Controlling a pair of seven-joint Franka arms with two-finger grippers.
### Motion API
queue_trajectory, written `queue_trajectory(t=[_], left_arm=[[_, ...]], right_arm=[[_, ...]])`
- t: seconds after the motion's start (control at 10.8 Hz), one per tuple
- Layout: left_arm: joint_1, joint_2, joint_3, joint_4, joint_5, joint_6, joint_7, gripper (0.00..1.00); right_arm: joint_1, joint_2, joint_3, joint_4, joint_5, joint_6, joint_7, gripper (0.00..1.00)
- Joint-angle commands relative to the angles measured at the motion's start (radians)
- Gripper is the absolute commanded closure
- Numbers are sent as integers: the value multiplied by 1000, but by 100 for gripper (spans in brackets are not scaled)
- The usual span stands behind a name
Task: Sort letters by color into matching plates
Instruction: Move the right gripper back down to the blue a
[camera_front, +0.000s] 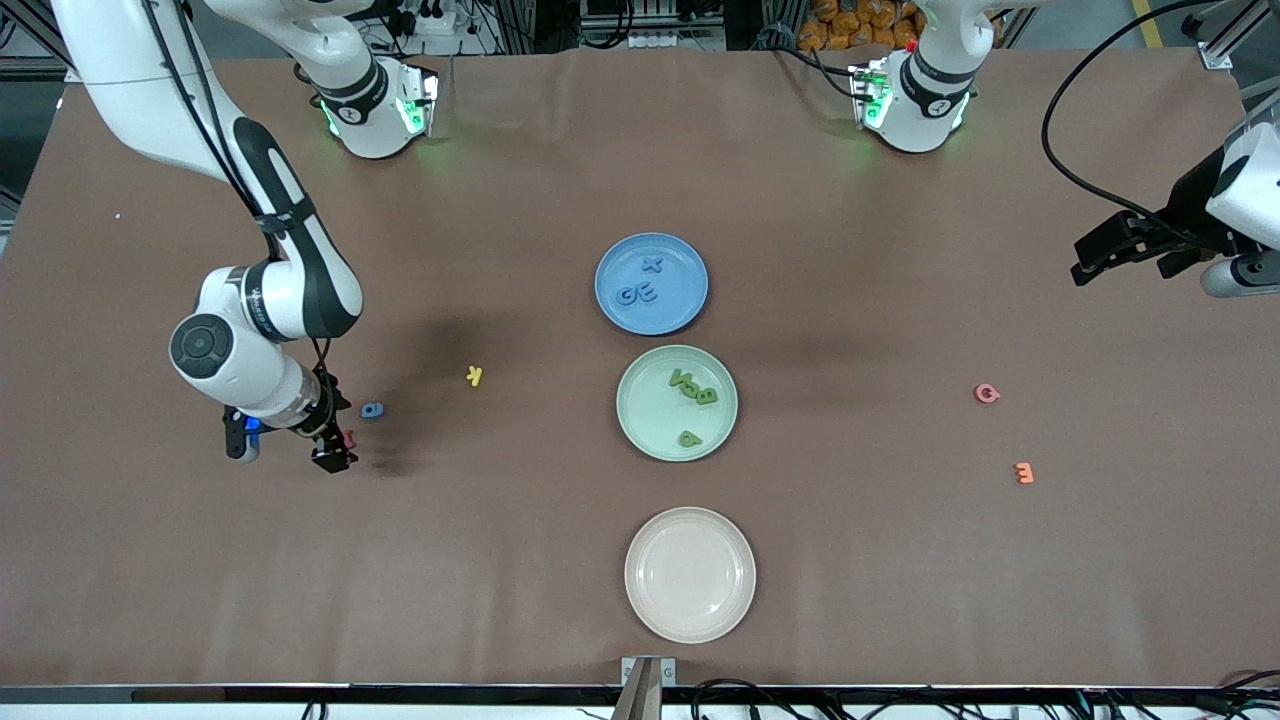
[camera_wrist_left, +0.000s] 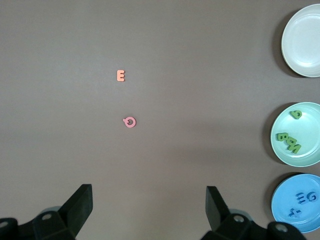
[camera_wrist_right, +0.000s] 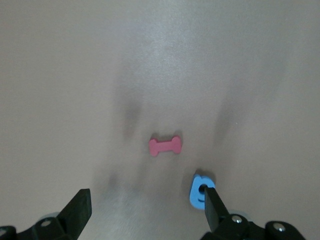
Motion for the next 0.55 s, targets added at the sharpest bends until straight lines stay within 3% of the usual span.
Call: queue_trajectory(t=[0.0,0.46], left_arm=[[3,-8,-2,-8,-24,8,22,0],[-1,-8,-3,-8,-24,7,22,0]], right_arm=[[-16,-6,11,-112,-2,154,12,0],[-15,-3,11,-154,-4,170,2,0]])
